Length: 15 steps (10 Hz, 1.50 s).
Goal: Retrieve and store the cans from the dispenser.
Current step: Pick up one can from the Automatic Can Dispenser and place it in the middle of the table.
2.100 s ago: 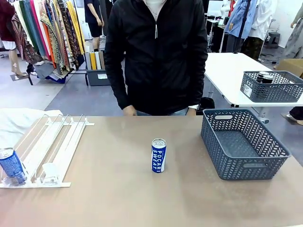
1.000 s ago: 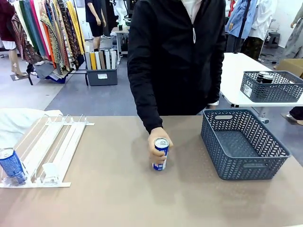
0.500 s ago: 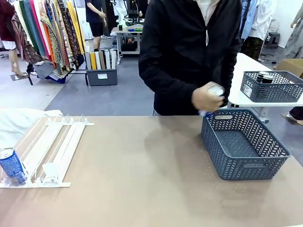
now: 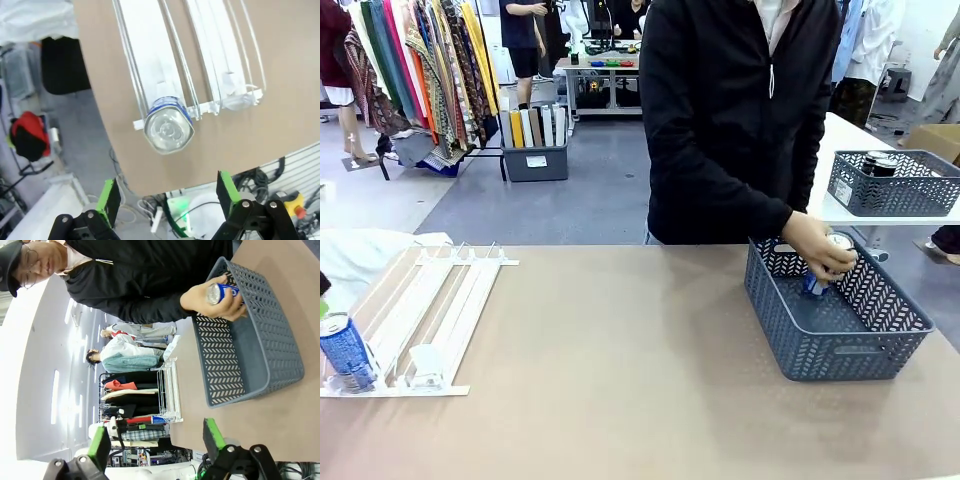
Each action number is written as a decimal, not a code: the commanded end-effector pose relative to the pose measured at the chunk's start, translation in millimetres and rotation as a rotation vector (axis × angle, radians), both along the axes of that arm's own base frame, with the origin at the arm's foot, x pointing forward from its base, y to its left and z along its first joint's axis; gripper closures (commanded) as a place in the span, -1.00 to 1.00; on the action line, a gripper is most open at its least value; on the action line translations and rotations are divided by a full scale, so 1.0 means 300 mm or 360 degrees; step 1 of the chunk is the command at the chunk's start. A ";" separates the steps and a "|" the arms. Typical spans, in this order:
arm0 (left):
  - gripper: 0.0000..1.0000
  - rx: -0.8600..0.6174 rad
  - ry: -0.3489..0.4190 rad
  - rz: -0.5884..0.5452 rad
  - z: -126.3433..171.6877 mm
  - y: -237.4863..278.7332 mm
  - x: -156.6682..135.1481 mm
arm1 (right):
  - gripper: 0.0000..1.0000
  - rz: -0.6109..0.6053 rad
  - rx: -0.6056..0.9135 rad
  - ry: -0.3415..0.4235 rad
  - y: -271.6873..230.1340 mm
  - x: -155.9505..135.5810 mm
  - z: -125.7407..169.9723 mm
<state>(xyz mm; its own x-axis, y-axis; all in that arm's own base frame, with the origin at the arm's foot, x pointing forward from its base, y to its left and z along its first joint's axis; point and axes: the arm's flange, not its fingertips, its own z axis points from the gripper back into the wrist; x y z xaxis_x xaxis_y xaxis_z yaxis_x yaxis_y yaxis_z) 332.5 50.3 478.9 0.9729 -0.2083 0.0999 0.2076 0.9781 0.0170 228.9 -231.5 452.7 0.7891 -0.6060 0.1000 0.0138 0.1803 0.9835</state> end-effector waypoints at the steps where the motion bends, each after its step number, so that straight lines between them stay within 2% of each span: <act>1: -1.00 -0.0113 0.0106 0.0013 -0.062 -0.002 0.078 | -1.00 0.0026 -0.0021 -0.0003 -0.002 -0.013 0.001; 3: -1.00 -0.0193 0.0159 0.0049 -0.141 -0.019 0.118 | -1.00 0.0026 -0.0021 -0.0003 -0.002 -0.013 0.001; 6: -1.00 -0.0108 0.0242 0.0148 -0.221 -0.031 0.155 | -1.00 0.0026 -0.0021 -0.0003 -0.002 -0.013 0.001; 9: -1.00 -0.0066 0.0251 0.0199 -0.258 -0.034 0.165 | -1.00 0.0026 -0.0021 -0.0003 -0.002 -0.013 0.001; 13: -1.00 -0.0077 0.0240 0.0186 -0.256 -0.028 0.170 | -1.00 0.0026 -0.0021 -0.0003 -0.002 -0.013 0.001; 14: 0.20 -0.0072 0.0236 0.0189 -0.255 -0.028 0.172 | -1.00 0.0026 -0.0021 -0.0003 -0.002 -0.013 0.001; 15: 1.00 -0.0073 0.0236 0.0184 -0.257 -0.030 0.170 | -1.00 0.0026 -0.0021 -0.0003 -0.002 -0.013 0.001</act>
<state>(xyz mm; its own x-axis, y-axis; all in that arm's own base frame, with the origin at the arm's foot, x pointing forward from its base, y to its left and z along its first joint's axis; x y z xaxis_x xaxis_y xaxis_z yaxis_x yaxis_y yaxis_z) 382.5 40.5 401.5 0.9929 -0.1094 -0.0476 0.1061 0.9921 -0.0670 228.9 -231.5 452.7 0.7892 -0.6060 0.0999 0.0139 0.1802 0.9835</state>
